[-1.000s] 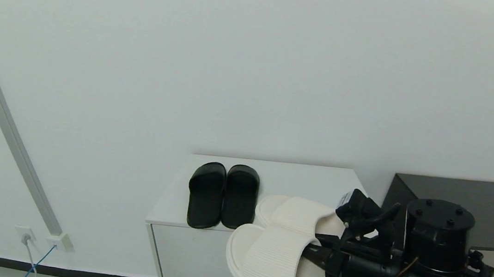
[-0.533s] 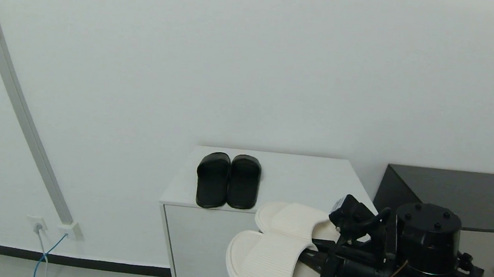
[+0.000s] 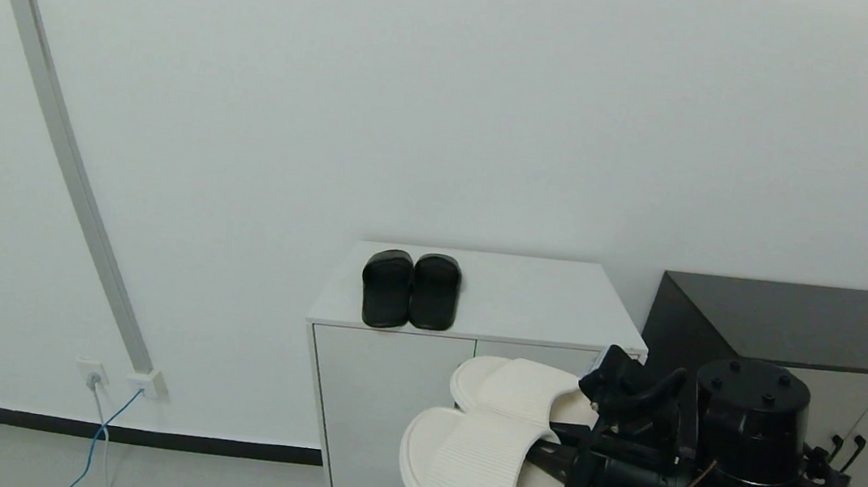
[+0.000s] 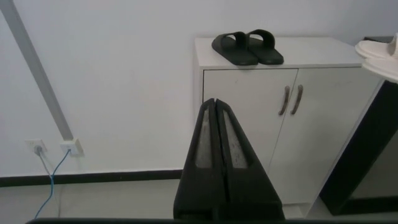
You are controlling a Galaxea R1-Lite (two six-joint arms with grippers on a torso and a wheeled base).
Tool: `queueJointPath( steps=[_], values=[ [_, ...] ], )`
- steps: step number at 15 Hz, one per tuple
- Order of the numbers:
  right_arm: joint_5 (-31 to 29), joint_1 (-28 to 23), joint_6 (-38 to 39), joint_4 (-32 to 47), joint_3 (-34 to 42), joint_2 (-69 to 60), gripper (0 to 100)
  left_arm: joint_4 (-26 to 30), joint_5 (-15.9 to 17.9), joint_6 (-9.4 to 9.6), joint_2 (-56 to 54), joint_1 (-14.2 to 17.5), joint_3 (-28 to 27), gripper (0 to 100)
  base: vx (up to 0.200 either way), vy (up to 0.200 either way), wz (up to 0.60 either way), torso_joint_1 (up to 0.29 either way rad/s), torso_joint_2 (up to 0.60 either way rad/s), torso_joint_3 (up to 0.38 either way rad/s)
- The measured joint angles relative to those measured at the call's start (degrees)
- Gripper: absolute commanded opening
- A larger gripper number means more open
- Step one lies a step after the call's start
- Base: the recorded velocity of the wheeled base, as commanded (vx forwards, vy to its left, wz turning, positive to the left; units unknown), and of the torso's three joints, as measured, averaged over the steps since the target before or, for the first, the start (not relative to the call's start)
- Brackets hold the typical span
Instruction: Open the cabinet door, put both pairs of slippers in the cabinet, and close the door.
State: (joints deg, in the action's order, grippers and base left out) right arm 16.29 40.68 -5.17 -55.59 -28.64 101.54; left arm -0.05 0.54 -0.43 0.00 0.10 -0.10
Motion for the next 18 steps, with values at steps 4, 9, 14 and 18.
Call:
queueJointPath(
  steps=[4,9,14,18],
  values=[
    [0.1,-0.2,0.2,0.1,0.3,0.1,0,0.0,0.0,0.00,0.0,0.0,0.0,0,0.000,0.000,0.00,0.000,0.00,0.000],
    [0.2,-0.2,0.4,0.1,0.7,0.3,0,0.0,0.0,-0.01,0.0,0.0,0.0,0,0.000,0.000,0.00,0.000,0.00,0.000],
    [0.1,-0.2,0.3,0.1,0.8,0.6,0,0.0,0.0,-0.01,0.0,0.0,0.0,0,0.000,0.000,0.00,0.000,0.00,0.000],
    [0.1,-0.2,0.0,0.0,1.1,0.7,0,0.0,-0.1,0.00,0.0,0.0,0.0,0,0.000,0.000,0.00,-0.029,0.06,0.034]
  ],
)
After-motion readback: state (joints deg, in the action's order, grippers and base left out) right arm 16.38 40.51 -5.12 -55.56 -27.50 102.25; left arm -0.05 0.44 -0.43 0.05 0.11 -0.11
